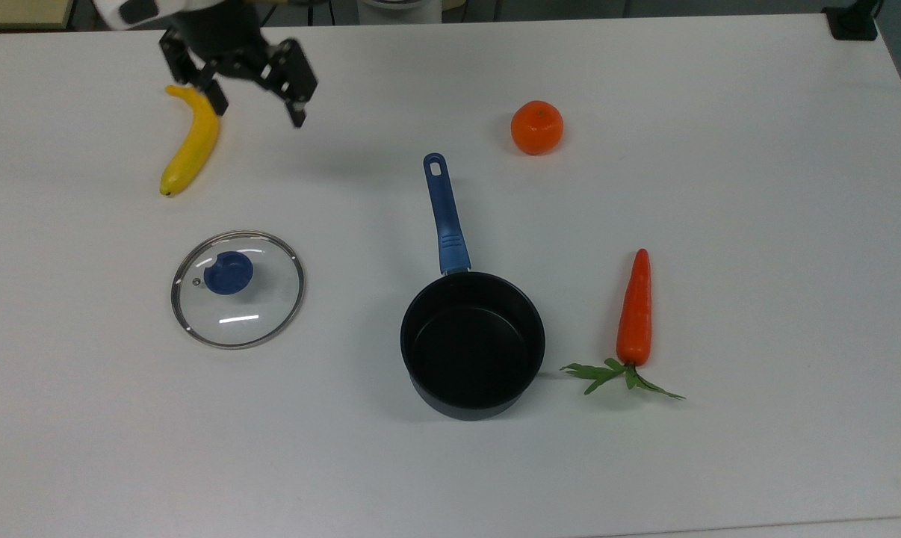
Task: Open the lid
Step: 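Open the gripper, release the knob, and raise the gripper away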
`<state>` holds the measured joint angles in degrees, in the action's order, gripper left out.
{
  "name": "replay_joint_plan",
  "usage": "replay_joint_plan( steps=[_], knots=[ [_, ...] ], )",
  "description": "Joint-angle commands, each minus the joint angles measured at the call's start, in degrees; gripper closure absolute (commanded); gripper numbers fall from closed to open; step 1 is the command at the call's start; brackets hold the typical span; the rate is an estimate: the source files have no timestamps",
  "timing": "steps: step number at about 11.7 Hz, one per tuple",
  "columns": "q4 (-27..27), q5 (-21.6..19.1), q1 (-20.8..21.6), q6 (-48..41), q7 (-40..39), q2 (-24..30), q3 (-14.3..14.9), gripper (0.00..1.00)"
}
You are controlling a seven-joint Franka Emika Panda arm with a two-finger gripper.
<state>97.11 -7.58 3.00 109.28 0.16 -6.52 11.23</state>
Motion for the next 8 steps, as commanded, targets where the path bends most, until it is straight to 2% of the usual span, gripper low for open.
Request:
replay_joint_plan(
  steps=[1, 8],
  knots=[
    [2.12, 3.44, 5.16, -7.56, 3.36, 5.19, 0.28, 0.0],
    [1.86, 3.71, 5.0, -8.81, 4.76, 5.99, 0.46, 0.0]
  ],
)
